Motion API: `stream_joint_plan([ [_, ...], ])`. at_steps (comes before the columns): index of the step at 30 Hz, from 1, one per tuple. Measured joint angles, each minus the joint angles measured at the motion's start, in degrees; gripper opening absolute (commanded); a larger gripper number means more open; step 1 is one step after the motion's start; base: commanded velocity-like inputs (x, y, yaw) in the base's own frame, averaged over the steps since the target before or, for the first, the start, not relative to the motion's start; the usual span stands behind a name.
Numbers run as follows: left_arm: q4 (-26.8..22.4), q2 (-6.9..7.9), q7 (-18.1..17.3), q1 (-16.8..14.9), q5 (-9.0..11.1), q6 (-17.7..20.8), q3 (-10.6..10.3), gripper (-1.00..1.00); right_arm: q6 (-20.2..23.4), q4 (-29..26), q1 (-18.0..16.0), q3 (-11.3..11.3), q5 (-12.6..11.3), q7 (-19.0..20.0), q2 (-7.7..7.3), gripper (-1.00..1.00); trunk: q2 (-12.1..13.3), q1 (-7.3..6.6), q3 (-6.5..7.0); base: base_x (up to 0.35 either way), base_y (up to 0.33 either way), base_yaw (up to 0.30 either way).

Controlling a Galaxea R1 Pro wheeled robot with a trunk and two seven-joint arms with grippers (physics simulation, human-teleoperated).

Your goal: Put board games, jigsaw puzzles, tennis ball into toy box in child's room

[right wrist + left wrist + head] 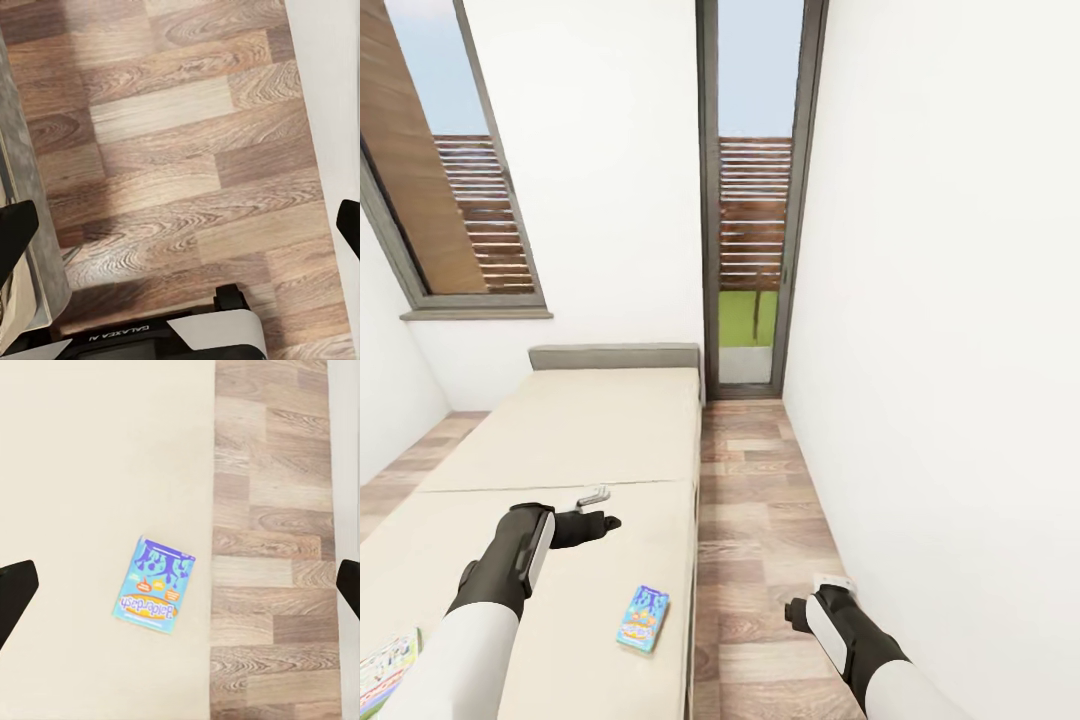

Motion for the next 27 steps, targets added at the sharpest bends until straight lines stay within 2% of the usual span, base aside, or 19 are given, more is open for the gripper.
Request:
stream_joint_plan([
  [27, 0.0, 0.01, 0.0, 0.0, 0.0, 0.0, 0.0, 1.00, -0.1, 0.0, 0.0, 0.0, 0.0, 0.0, 0.02, 1.00, 0.0, 0.01, 0.00, 0.042, 0.000, -0.008],
])
